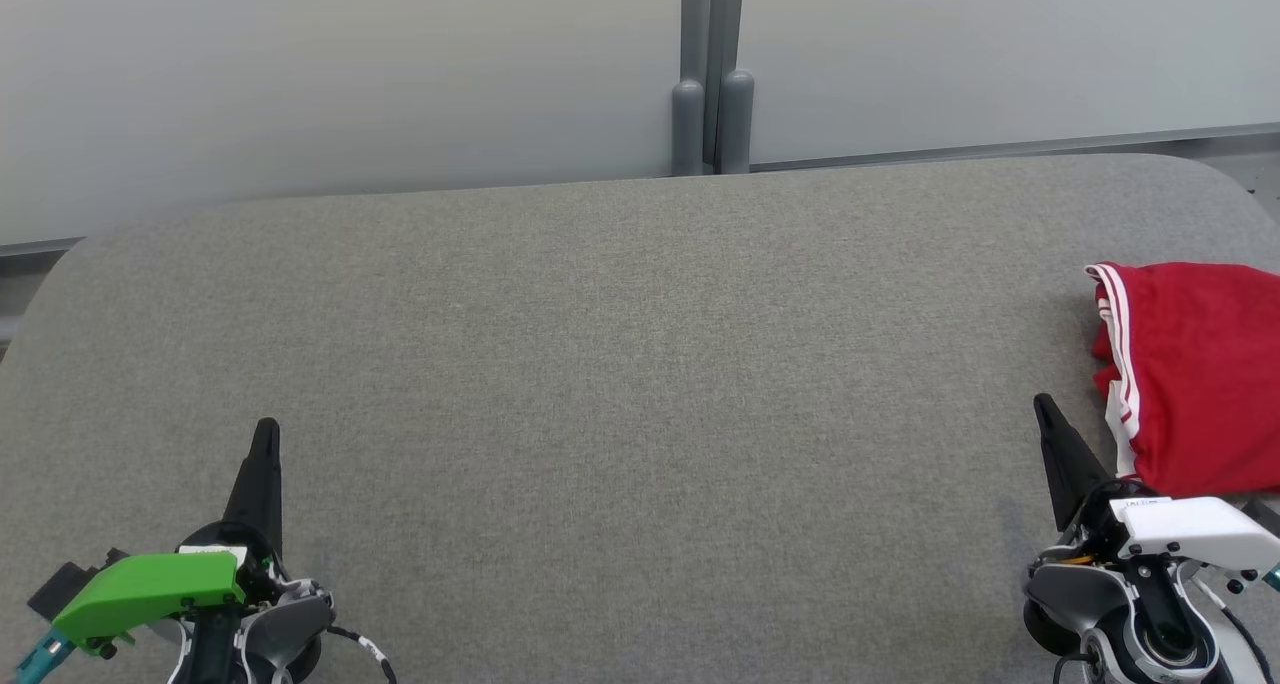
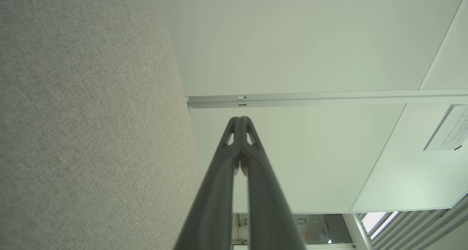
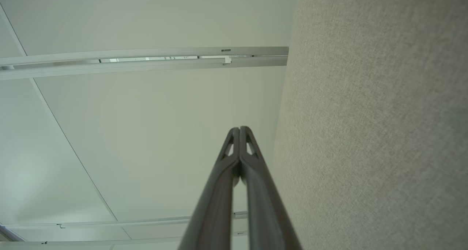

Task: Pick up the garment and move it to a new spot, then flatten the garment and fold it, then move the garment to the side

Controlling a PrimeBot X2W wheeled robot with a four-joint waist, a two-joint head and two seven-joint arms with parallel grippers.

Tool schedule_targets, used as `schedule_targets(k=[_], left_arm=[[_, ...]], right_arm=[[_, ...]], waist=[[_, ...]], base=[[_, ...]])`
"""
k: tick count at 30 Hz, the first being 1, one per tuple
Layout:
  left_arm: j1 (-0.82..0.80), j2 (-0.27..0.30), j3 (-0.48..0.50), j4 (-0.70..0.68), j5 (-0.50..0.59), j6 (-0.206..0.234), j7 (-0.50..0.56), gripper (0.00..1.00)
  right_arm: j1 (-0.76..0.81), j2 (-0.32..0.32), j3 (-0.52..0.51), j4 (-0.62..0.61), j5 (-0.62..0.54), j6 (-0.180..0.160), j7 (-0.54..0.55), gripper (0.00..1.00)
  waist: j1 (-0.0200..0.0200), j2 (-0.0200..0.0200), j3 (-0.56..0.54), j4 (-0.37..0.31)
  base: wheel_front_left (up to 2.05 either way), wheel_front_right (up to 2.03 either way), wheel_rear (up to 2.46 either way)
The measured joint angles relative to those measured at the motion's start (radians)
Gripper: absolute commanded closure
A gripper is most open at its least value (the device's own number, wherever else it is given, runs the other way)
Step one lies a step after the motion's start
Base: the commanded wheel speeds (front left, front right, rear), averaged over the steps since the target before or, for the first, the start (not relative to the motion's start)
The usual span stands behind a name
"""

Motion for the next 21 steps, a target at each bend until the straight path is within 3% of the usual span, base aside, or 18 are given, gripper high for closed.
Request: schedule_targets(k=[21], left_arm=[[0.0, 0.0, 0.0, 0.0, 0.0, 0.0, 0.0, 1.0]], right_arm=[[0.0, 0.0, 0.0, 0.0, 0.0, 0.0, 0.0, 1.0]], waist=[[0.0, 0.0, 0.0, 0.0]], base=[[0.0, 0.0, 0.0]])
